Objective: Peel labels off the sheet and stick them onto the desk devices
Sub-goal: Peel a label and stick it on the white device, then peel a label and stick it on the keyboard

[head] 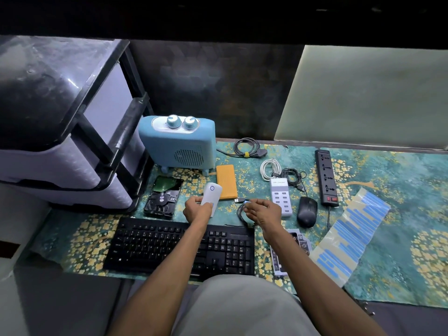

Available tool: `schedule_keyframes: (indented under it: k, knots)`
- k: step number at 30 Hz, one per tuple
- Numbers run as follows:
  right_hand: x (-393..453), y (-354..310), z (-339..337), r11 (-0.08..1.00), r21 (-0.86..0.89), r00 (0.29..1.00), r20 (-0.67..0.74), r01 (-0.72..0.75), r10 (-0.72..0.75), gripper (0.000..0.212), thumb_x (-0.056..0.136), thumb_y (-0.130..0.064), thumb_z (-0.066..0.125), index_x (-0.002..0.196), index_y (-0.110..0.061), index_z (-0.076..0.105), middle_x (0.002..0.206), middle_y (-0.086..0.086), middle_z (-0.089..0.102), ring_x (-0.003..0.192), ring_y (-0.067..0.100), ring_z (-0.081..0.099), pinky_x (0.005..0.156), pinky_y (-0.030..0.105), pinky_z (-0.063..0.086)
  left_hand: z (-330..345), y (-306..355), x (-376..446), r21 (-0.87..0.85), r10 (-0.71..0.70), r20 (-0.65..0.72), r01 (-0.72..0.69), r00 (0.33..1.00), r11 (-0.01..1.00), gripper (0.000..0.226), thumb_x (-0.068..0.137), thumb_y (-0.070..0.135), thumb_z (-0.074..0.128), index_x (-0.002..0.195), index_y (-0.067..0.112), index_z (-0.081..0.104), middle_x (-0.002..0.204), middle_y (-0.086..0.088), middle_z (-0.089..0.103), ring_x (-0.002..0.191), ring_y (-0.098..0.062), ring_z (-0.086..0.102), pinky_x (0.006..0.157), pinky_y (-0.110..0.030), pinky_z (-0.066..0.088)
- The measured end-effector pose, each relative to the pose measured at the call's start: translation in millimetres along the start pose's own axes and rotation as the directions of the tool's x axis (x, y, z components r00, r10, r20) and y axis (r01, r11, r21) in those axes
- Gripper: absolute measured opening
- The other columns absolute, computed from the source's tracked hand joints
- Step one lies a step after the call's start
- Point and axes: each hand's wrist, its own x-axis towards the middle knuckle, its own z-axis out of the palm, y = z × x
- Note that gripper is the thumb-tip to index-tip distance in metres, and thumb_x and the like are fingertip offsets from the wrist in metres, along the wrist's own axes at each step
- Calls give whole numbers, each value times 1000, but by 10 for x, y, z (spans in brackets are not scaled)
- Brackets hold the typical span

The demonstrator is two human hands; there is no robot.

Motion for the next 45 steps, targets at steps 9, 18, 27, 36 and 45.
schedule_keyframes:
  k: [9,18,27,36,45]
  knots:
    - [-64,92,-370,999,1,999,-31,-35,35,10,87,-3,78,94,2,72,80,16,70,70,23,67,62,25,60,46,-144,66,-95,-6,-161,-10,987,995,22,75,3,73,84,20,63,103,-16,72,102,-36,65,72,-38,60]
    - [-68,85,-687,998,-56,992,-128,-21,14,6,85,-7,81,87,-4,76,76,11,71,67,20,65,61,27,57,85,-68,98,-110,-65,-289,34,955,993,32,75,-11,64,105,1,67,124,-24,61,116,-37,56,85,-35,55]
    - [-82,92,-1191,998,-55,957,-290,10,-25,6,86,-11,81,87,-6,78,79,12,76,69,23,70,71,35,63,449,125,-370,259,366,-392,-281,844,924,52,68,-3,68,117,11,55,133,-15,50,122,-33,47,91,-45,48]
    - [-344,130,-2021,999,13,794,-607,34,-20,9,87,-11,80,85,-3,75,74,11,72,62,22,68,70,36,62,1527,151,-1143,227,626,111,-633,772,740,28,83,4,62,108,15,57,112,-6,61,105,-27,56,75,-33,40]
    - [-517,75,-2362,996,68,780,-626,66,-10,7,87,-10,80,83,-9,74,80,12,73,71,23,70,61,30,58,2050,-93,-1772,89,529,652,-747,543,658,16,90,15,61,106,15,65,86,1,66,77,-13,64,68,-35,55]
